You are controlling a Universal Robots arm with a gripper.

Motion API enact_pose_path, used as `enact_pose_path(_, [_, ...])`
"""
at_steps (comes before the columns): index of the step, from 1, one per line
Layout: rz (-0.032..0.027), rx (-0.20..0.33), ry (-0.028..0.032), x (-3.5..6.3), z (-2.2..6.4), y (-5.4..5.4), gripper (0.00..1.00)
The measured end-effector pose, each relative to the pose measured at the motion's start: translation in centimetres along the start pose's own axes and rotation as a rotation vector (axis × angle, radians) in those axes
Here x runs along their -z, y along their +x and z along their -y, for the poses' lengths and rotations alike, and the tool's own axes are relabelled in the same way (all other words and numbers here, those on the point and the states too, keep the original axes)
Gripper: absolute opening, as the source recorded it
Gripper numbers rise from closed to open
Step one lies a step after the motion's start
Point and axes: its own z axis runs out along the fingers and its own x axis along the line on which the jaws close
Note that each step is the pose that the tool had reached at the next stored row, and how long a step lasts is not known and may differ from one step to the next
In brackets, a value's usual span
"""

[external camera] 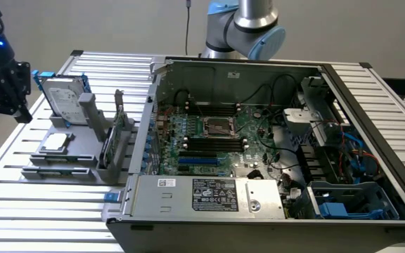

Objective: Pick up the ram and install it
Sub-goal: 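Pick up the ram and move it above insertion slot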

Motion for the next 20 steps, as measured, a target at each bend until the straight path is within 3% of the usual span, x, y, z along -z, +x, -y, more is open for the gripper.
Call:
enact_pose_path(12, [-0.0001,0.000,-0.0001,-0.03,-0.56,0.2,0.11])
enact_pose_path(20, [0.0001,0.000,0.0001,-0.25,-0.50,1.8,0.11])
